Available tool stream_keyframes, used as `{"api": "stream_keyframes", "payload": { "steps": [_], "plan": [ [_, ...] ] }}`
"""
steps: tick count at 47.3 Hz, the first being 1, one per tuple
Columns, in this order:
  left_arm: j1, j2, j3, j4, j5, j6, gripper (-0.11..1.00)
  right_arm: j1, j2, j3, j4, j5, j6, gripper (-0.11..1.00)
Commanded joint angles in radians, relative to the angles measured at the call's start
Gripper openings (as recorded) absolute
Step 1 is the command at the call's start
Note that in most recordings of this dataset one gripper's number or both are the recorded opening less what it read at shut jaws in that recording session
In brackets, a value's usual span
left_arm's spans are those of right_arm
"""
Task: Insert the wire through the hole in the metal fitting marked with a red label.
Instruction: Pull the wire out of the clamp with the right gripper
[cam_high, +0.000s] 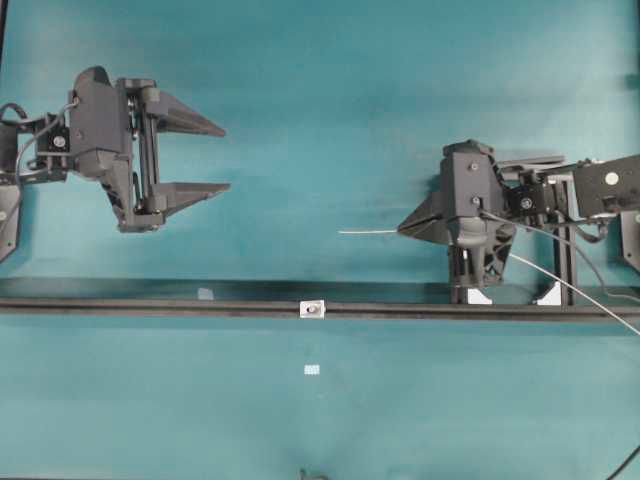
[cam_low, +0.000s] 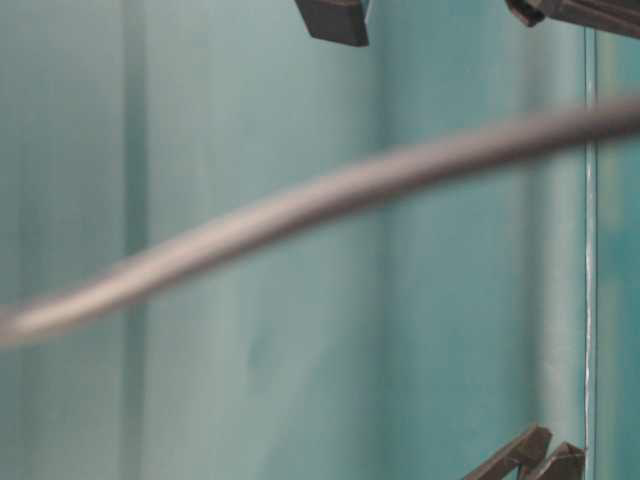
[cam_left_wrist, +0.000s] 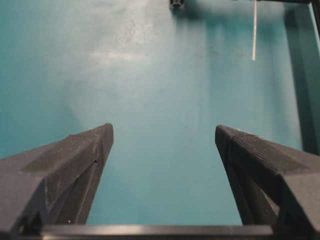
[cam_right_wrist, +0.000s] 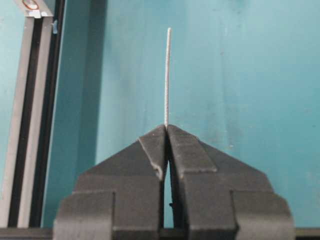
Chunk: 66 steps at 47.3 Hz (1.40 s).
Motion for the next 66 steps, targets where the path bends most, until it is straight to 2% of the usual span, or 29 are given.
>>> {"api": "stream_keyframes", "payload": {
  "steps": [1, 16, 34, 42, 54, 66],
  "plan": [
    [0.003, -0.009, -0.017, 0.002, -0.006, -0.002, 0.81, -0.014, -0.037, -0.023, -0.015, 0.006, 0.002, -0.01],
    [0.003, -0.014, -0.020, 0.002, -0.005, -0.003, 0.81, -0.021, -0.101, -0.023, -0.049, 0.060, 0.002, -0.01],
    [0.009, -0.014, -0.055, -0.011, -0.008, -0.009, 0.81, -0.032, -0.143, -0.014, -0.046, 0.029, 0.011, -0.01],
    [0.003, -0.003, -0.064, -0.015, -0.017, -0.032, 0.78, -0.029, -0.141, -0.005, 0.002, -0.035, 0.011, -0.01],
    [-0.064, -0.011, -0.063, -0.020, -0.017, -0.037, 0.78, 0.017, -0.140, 0.018, 0.074, -0.091, 0.011, -0.01],
    [-0.126, -0.014, -0.066, -0.021, -0.003, -0.037, 0.78, 0.072, -0.140, 0.014, 0.109, -0.092, 0.011, -0.01]
  ]
}}
